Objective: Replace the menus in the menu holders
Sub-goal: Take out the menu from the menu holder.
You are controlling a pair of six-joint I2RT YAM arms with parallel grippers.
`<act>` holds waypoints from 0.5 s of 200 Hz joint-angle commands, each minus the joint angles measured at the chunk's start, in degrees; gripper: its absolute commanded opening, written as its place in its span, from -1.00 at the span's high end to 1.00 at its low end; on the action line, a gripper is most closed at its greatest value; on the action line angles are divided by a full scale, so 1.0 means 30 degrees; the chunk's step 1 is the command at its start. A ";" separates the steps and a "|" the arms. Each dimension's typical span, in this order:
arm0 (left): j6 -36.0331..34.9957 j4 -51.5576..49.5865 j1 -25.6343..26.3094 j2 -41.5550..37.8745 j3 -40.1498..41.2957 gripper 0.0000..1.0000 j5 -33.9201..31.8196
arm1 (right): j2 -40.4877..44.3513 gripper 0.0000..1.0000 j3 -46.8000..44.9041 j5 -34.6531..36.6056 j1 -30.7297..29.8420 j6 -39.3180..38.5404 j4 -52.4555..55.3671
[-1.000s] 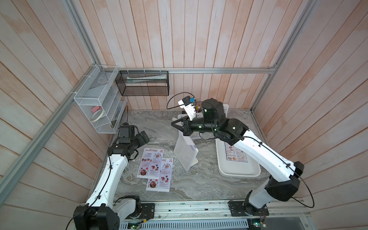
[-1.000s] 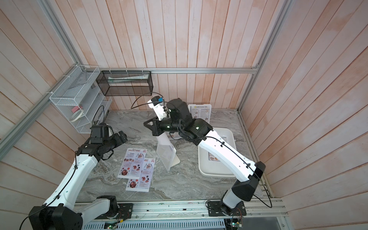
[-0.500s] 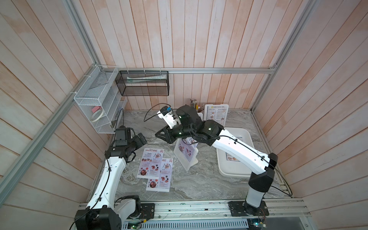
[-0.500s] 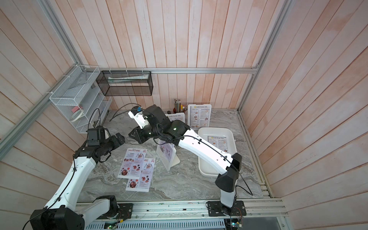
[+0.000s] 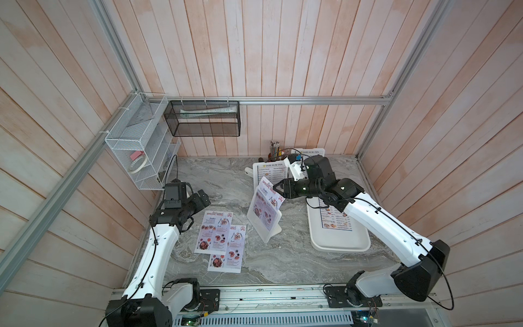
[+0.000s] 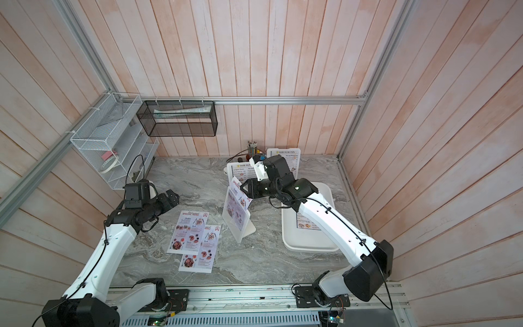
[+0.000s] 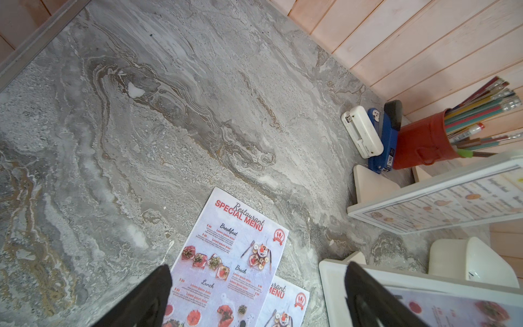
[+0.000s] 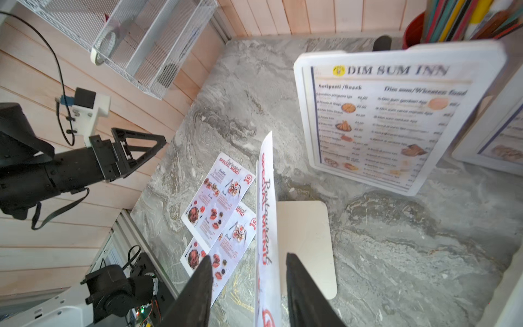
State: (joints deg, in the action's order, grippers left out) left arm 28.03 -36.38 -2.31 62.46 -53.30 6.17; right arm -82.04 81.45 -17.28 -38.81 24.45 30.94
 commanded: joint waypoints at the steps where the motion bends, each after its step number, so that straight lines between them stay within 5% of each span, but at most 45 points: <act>1: -0.0175 0.0408 0.0211 -0.0281 0.0192 -0.95 0.0311 | -0.0508 0.18 -0.0333 -0.0995 -0.0043 0.0084 -0.0719; 62: -0.0311 0.0299 0.0328 -0.0428 0.0012 -0.95 0.0110 | -0.0957 0.76 0.0111 -0.1616 -0.0050 0.0144 -0.1202; 100: -0.0236 0.0455 0.0329 -0.0385 -0.0017 -0.95 0.0190 | -0.0926 0.95 0.0609 -0.1375 -0.0047 0.0056 -0.0858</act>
State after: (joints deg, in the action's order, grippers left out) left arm 28.03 -36.16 -1.48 62.02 -53.30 6.20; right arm -84.79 81.03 -20.93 -38.81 25.28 28.38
